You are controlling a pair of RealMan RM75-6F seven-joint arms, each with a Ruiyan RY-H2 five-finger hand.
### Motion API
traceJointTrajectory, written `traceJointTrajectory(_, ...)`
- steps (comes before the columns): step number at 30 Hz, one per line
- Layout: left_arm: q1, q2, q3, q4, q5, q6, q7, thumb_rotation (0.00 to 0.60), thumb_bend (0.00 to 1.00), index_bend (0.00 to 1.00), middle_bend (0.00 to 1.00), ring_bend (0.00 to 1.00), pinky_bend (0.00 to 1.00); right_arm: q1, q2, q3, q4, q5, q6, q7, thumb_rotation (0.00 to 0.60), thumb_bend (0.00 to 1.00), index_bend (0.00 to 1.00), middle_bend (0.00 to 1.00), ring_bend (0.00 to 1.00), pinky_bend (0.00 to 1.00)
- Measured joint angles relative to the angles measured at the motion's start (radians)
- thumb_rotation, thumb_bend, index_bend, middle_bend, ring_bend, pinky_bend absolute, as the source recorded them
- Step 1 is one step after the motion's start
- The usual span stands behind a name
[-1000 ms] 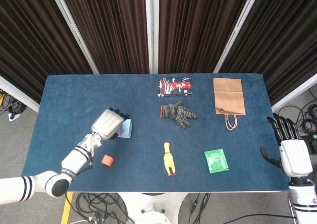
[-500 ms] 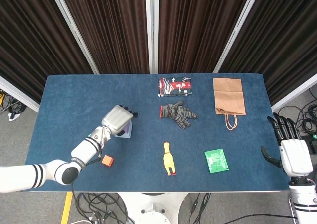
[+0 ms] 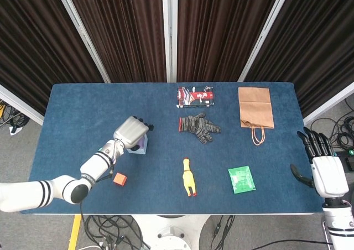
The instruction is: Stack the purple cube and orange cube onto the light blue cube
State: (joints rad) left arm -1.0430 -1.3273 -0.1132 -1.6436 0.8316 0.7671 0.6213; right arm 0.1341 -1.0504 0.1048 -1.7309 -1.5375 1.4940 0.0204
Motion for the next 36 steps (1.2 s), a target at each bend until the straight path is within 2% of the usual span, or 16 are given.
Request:
traceJointTrajectory(10, -0.010, -0.012, 0.033, 0.032, 0.032, 0.016, -0.010, 0.600, 0.27, 0.36, 0.58, 0.36, 0.40, 0.003, 0.001, 0.006, -0.007, 0.018, -0.007, -0.009, 0.600, 0.23, 0.07, 0.00, 0.00, 0.00)
traceJointTrajectory(25, -0.011, -0.038, 0.034, 0.060, 0.015, 0.018, -0.068, 0.600, 0.27, 0.36, 0.57, 0.36, 0.40, 0.005, 0.004, 0.005, -0.010, 0.023, -0.014, -0.011, 0.600, 0.23, 0.07, 0.01, 0.00, 0.00)
traceJointTrajectory(30, -0.011, -0.043, 0.037, 0.068, 0.021, 0.025, -0.072, 0.600, 0.27, 0.36, 0.54, 0.36, 0.40, 0.007, 0.005, 0.007, -0.012, 0.027, -0.016, -0.011, 0.600, 0.23, 0.07, 0.01, 0.00, 0.00)
traceJointTrajectory(36, -0.011, -0.030, 0.033, 0.072, 0.037, 0.011, -0.103, 0.600, 0.22, 0.33, 0.46, 0.36, 0.39, 0.007, 0.005, 0.006, -0.013, 0.027, -0.018, -0.014, 0.600, 0.23, 0.07, 0.01, 0.00, 0.00)
